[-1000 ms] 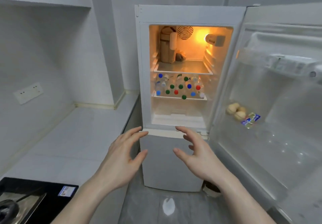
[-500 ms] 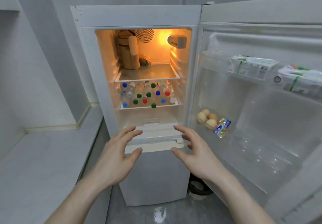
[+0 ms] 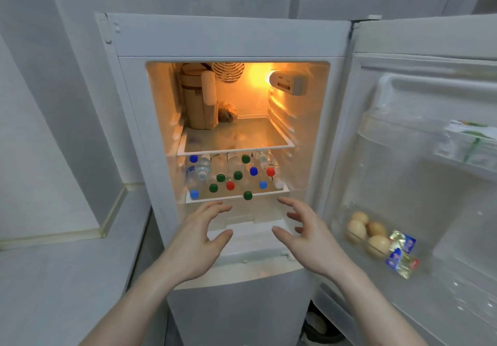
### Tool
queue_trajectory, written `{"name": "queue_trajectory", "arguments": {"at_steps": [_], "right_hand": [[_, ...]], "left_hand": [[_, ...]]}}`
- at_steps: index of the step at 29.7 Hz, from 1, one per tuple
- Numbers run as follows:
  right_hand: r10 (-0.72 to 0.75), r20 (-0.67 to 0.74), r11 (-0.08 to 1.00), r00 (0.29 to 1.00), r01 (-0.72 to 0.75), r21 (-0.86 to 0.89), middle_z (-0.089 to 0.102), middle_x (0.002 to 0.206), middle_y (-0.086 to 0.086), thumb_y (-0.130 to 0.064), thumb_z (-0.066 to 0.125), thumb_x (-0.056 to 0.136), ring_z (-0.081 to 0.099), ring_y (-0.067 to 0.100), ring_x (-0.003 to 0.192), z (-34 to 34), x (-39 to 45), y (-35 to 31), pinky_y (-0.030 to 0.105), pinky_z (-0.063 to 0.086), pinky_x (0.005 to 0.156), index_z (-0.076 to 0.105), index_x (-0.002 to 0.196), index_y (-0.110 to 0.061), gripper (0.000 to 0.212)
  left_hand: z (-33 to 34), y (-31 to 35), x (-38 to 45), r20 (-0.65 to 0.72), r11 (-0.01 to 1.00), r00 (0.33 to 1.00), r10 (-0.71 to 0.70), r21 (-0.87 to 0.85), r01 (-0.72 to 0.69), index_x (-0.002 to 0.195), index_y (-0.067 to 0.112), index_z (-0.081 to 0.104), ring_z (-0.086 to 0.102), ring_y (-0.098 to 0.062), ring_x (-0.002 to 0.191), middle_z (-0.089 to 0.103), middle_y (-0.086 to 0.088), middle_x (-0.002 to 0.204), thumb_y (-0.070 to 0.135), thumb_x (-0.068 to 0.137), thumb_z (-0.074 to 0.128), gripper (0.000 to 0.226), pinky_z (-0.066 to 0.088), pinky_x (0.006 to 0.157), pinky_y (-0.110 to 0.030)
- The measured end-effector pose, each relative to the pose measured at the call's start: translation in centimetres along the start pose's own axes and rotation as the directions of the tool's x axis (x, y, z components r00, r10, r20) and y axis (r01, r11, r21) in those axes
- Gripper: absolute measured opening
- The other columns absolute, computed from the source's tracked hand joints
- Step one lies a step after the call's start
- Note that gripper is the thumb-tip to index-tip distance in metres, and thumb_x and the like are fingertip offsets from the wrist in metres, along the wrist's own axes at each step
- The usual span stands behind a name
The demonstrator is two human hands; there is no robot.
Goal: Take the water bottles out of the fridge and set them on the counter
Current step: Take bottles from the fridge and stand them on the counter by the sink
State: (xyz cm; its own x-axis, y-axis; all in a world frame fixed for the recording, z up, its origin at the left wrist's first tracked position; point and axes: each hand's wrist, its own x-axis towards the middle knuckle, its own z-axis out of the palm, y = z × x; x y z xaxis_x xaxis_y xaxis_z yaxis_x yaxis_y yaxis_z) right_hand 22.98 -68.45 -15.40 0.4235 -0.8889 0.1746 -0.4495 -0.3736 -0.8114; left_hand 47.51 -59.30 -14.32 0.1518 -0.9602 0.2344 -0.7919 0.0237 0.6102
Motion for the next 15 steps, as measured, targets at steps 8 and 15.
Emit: {"name": "queue_trajectory", "arguments": {"at_steps": [8, 15], "right_hand": [[0.084, -0.086, 0.992, 0.993, -0.075, 0.100, 0.044, 0.151, -0.020, -0.027, 0.072, 0.094, 0.056, 0.010, 0.127, 4.1, 9.0, -1.0, 0.036, 0.050, 0.104, 0.046, 0.133, -0.053, 0.053], [0.164, -0.134, 0.981, 0.977, -0.147, 0.128, 0.053, 0.140, -0.016, -0.025, 0.074, 0.093, 0.060, 0.008, 0.112, 5.0, 15.6, 1.2, 0.009, 0.046, 0.075, 0.053, 0.141, -0.033, 0.052]], "left_hand": [[-0.9, -4.5, 9.6, 0.116, 1.000, 0.993, 0.008, -0.025, -0.005, 0.147, 0.033, 0.048, 0.044, -0.007, 0.136, 0.045, 0.016, 0.152, 0.036, 0.097, 0.065, 0.052, 0.038, 0.113, -0.026], [2.2, -5.8, 17.5, 0.165, 0.978, 0.977, -0.131, -0.141, 0.155, 0.142, 0.026, 0.051, 0.059, -0.016, 0.118, 0.058, 0.006, 0.138, 0.039, 0.094, 0.067, 0.052, 0.051, 0.101, -0.036]]}}
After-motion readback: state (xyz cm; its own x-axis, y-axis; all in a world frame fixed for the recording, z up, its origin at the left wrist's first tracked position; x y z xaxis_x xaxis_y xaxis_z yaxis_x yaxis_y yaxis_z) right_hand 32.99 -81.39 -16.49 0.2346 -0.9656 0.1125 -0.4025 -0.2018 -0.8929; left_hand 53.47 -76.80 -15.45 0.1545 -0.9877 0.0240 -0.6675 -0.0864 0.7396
